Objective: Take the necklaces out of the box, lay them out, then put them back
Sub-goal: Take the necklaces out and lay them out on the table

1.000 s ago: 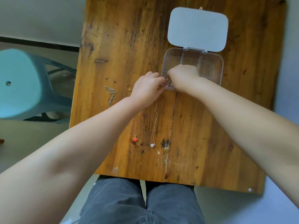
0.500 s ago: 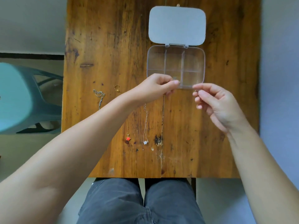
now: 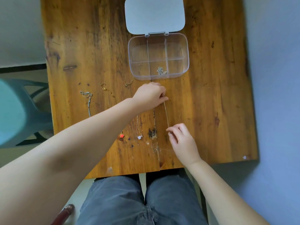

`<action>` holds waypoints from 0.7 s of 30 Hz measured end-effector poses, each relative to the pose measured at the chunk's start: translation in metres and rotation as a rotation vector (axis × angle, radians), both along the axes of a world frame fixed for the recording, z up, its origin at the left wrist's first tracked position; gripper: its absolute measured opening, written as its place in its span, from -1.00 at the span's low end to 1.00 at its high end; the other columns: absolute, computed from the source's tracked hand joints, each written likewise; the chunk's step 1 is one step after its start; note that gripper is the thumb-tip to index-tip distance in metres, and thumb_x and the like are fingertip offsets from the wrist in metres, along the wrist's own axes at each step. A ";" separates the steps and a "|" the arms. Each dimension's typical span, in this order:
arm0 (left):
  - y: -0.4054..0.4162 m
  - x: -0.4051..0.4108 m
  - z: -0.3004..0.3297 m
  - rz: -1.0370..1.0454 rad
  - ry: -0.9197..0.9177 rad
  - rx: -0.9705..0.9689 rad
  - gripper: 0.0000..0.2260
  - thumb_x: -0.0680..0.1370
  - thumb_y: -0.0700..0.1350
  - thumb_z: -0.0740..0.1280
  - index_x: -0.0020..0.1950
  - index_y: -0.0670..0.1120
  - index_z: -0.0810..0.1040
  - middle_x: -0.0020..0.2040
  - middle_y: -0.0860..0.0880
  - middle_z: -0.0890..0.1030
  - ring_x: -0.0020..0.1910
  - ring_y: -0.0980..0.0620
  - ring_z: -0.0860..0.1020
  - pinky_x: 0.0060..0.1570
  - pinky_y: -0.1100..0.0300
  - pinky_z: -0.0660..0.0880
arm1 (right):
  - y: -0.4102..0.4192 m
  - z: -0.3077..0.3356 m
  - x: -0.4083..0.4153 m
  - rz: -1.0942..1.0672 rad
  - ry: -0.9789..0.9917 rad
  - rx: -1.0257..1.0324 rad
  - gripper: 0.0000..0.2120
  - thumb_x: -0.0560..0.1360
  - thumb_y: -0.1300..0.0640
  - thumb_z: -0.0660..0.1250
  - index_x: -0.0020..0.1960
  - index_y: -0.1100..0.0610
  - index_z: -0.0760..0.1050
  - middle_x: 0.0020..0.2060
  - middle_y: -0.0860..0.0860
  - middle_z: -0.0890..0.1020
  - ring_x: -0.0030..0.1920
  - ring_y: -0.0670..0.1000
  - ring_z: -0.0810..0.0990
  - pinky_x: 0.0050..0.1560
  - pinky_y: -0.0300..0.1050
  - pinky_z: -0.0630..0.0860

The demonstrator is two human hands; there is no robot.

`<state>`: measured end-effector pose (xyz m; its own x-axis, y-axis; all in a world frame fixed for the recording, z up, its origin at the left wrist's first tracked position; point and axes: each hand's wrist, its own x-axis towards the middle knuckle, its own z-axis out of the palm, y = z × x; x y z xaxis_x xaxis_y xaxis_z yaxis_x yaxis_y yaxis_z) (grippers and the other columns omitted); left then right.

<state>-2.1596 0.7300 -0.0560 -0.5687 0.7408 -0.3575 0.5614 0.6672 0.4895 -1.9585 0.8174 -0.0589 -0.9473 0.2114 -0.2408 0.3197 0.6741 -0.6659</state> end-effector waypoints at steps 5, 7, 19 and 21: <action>0.000 0.005 -0.005 -0.045 0.120 0.018 -0.77 0.56 0.00 0.26 -0.01 -0.16 0.54 0.01 -0.12 0.53 0.06 -0.11 0.44 0.02 0.02 0.39 | 0.007 -0.011 0.005 0.195 -0.026 0.151 -0.76 0.45 0.31 0.41 0.12 0.27 0.57 -0.02 0.17 0.60 -0.02 0.12 0.61 -0.01 0.02 0.61; -0.006 0.005 -0.005 -0.044 0.142 0.055 -0.78 0.56 -0.01 0.26 0.05 -0.15 0.52 0.05 -0.13 0.52 0.08 -0.11 0.43 0.04 0.03 0.39 | 0.013 -0.005 -0.001 0.200 -0.029 0.137 -0.74 0.47 0.27 0.40 0.15 0.25 0.56 0.00 0.15 0.59 0.00 0.10 0.60 0.00 0.04 0.60; -0.035 -0.023 0.009 0.353 0.348 0.110 -0.81 0.57 -0.11 0.25 0.04 -0.16 0.60 -0.11 -0.17 0.56 -0.06 -0.20 0.48 -0.12 0.00 0.33 | 0.052 0.031 -0.237 0.438 -0.193 0.504 -0.74 0.56 0.08 0.27 0.18 0.18 0.52 0.03 0.17 0.64 0.00 0.18 0.61 -0.13 -0.04 0.50; -0.034 -0.024 0.010 0.347 0.361 0.137 -0.83 0.56 -0.13 0.26 -0.03 -0.18 0.62 -0.16 -0.17 0.56 -0.11 -0.20 0.49 -0.15 0.00 0.35 | 0.044 0.029 -0.248 0.553 -0.234 0.694 -0.77 0.54 0.05 0.31 0.07 0.21 0.52 -0.15 0.16 0.61 -0.16 0.17 0.58 -0.26 -0.05 0.44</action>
